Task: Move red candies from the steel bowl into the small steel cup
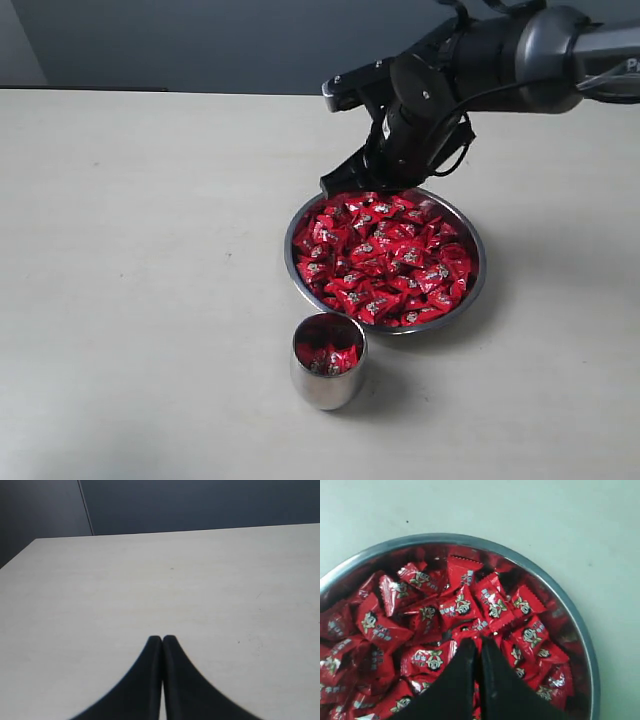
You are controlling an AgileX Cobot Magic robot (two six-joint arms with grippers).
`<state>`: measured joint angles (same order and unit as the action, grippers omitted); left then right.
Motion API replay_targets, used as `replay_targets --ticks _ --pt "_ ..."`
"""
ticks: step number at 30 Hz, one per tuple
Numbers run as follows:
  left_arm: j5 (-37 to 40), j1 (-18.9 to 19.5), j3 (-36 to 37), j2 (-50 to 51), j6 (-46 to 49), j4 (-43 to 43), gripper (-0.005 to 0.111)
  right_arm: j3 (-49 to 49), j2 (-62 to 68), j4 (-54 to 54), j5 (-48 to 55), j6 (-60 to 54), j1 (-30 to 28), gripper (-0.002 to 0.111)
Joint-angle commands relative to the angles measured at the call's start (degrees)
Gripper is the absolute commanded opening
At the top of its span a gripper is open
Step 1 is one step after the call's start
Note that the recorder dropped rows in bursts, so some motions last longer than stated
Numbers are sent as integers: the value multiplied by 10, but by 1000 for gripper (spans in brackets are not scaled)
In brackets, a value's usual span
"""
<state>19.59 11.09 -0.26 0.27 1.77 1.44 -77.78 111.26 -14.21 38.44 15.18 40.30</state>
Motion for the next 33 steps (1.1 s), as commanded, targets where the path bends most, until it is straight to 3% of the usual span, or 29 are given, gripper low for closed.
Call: replay_targets --ticks 1,10,16,23,33 --pt "-4 -4 3 -3 -1 1 0 26 -68 25 1 -2 -3 -1" --pt "-4 -4 3 -3 -1 1 0 183 -231 124 -61 -6 6 -1" --pt "-4 -4 3 -3 -1 1 0 261 -303 142 -75 -6 76 -1" --pt "-4 -4 3 -3 -1 1 0 286 -303 137 -100 -7 173 -1" --pt "-4 -4 3 -3 -1 1 0 286 -265 134 -108 -9 180 -1"
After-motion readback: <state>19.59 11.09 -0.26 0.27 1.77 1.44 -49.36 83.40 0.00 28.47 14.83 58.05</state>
